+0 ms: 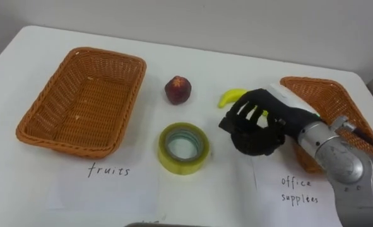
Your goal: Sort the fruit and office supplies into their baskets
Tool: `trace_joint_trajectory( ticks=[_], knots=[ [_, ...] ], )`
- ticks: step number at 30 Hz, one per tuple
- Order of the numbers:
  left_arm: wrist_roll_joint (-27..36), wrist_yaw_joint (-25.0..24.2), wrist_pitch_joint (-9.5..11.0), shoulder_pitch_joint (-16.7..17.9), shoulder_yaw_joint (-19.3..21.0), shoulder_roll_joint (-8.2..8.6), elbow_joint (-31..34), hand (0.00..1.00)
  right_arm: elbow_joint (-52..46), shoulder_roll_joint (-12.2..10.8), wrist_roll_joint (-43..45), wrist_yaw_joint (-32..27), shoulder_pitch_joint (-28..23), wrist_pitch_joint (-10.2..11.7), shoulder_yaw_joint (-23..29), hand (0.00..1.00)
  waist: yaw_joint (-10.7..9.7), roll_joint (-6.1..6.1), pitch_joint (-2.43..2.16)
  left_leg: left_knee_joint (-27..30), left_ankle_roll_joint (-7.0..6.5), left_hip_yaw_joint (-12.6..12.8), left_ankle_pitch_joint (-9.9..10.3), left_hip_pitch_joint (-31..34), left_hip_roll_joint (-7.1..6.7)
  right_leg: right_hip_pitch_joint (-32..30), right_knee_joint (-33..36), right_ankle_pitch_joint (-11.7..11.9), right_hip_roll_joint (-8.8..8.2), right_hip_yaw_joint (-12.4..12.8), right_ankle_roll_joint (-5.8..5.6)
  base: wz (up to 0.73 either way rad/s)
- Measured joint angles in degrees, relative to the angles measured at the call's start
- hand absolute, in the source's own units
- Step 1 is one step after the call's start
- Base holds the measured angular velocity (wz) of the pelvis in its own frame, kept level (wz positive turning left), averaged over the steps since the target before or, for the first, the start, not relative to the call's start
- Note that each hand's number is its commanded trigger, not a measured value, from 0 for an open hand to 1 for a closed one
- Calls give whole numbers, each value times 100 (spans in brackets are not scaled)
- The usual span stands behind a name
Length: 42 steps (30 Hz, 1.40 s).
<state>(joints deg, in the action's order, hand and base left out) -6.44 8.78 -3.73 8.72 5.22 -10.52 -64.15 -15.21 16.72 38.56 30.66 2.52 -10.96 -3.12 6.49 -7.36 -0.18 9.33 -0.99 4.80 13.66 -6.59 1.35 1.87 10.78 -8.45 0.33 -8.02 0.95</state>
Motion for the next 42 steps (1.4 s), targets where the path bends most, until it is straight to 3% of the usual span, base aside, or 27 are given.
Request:
trace_joint_trajectory(
  ticks=[11, 15, 23, 32, 37, 42],
  knots=[
    [-8, -103, 3, 24, 224, -17, 0, 0, -214, 56, -33, -227, 140, 67, 380, 100, -35, -113, 31, -19, 0, -17, 1, 8, 1, 7, -12, 15, 9, -15, -2, 0],
    [-46, -88, 5, 92, 301, -104, 2, 0, -212, 230, -302, -637, 214, 120, 732, 100, -70, -119, 32, -35, 0, -25, 0, 1, 5, 9, -14, 16, 18, -23, -3, 0],
    [-61, -76, -1, 243, 306, -135, 11, 0, -172, 360, -679, -1267, 310, 184, 953, 100, -309, -138, 72, 1, 0, -31, 1, 20, -1, 6, -16, 15, 3, -16, -5, 0],
    [-179, 37, -7, 317, 310, -60, 73, 0, 161, 417, -800, -1524, 313, 175, 1104, 100, -330, -129, 69, -3, -1, -13, 2, 14, 2, 2, -1, 16, 4, -21, -3, 0],
    [-278, 32, -16, 450, 360, -23, 197, 0, 377, 420, -911, -1737, 314, 241, 1414, 100, -338, -81, 43, 10, -1, -9, 2, 9, 2, 10, 0, 16, 2, -25, -4, 0],
    [-281, 18, -10, 512, 449, -21, 357, 0, 594, 420, -930, -1970, 312, 276, 1438, 100, -362, -22, 56, 9, -1, -9, 2, 14, 2, 2, -1, 16, 2, -47, -3, 0]
  ],
)
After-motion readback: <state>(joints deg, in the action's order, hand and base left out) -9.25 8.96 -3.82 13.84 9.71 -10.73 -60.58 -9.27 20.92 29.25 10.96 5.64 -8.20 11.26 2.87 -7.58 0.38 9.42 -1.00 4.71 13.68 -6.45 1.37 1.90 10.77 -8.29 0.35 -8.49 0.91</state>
